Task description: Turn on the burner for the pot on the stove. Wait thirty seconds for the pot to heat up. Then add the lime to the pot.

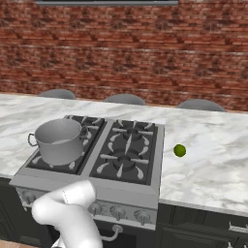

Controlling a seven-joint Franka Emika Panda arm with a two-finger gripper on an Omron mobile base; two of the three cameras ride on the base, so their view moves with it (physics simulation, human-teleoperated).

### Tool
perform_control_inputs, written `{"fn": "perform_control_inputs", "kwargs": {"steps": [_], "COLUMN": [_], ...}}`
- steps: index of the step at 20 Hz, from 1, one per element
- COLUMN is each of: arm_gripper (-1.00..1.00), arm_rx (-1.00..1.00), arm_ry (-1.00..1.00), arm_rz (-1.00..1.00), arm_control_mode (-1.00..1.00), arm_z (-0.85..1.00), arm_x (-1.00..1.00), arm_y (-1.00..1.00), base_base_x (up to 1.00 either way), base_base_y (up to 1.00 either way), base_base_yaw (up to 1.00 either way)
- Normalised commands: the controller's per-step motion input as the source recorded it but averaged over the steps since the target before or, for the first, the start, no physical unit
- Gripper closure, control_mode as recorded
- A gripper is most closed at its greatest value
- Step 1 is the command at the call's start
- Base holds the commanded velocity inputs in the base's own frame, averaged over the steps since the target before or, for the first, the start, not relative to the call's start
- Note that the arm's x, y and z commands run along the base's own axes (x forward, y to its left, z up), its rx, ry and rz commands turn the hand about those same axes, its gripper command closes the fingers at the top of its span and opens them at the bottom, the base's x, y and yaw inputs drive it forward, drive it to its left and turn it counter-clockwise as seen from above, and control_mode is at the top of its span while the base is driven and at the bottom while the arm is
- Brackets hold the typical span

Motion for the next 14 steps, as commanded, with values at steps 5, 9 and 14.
{"fn": "perform_control_inputs", "kwargs": {"steps": [5, 9, 14], "arm_gripper": [-1.0, -1.0, -1.0], "arm_rx": [0.0, 0.0, 0.0], "arm_ry": [0.0, 0.0, -0.01], "arm_rz": [0.0, 0.0, 0.0], "arm_control_mode": [-1.0, -1.0, -1.0], "arm_z": [-0.25, -0.24, -0.1], "arm_x": [0.0, 0.06, 0.1], "arm_y": [0.0, -0.01, 0.0], "base_base_x": [0.0, 0.0, 0.0], "base_base_y": [0.0, 0.0, 0.0], "base_base_yaw": [0.0, 0.0, 0.0]}}
